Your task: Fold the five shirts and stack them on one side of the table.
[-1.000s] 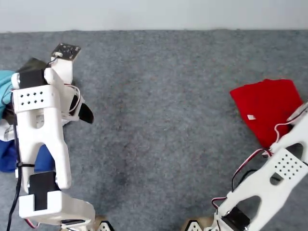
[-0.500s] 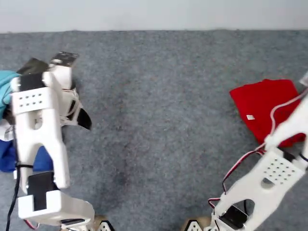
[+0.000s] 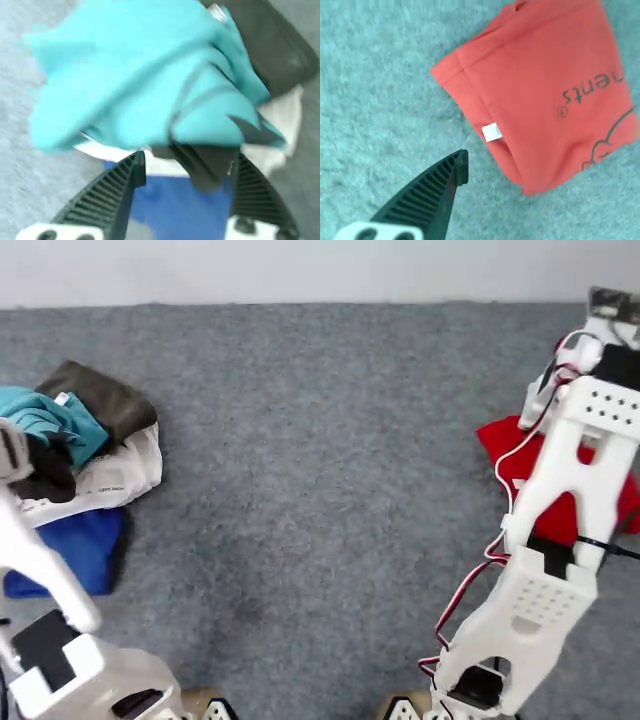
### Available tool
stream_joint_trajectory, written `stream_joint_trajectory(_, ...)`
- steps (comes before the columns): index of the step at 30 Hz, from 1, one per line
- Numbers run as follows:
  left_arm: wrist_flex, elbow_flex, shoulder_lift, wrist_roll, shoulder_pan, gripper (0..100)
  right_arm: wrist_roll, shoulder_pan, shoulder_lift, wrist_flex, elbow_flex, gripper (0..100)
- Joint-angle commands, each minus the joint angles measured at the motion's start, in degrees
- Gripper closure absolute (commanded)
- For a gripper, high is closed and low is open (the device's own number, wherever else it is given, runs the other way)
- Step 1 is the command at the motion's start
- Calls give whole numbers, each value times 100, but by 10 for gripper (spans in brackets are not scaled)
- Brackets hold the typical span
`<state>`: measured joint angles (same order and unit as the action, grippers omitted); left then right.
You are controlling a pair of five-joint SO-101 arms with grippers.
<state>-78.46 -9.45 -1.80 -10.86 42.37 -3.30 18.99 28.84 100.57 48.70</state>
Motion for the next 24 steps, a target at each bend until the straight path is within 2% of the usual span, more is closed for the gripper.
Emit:
stream_joint_trajectory(1, 1002, 110, 211, 62, 114, 724, -79, -110, -479, 224, -220, 273)
stream_joint_trajectory(6, 2497, 1297, 211, 53, 79, 725, -79, -127, -479, 224, -651, 273)
stream_joint_trajectory(11, 3156, 2352, 211, 26, 79, 727, -79, -110, -479, 233, -967, 273)
stream_joint_trajectory(15, 3631, 2738, 229, 26, 88, 730, -79, -136, -488, 233, -1046, 273)
stream_joint_trajectory(18, 3578, 2598, 281, 44, -26, 799, -70, -136, -488, 233, -1046, 273)
stream_joint_trajectory(22, 2866, 1868, 290, 70, -448, 995, -70, -136, -488, 233, -1046, 273)
stream_joint_trajectory(24, 2145, 1305, 290, 185, -791, 979, -70, -136, -488, 233, -1055, 273)
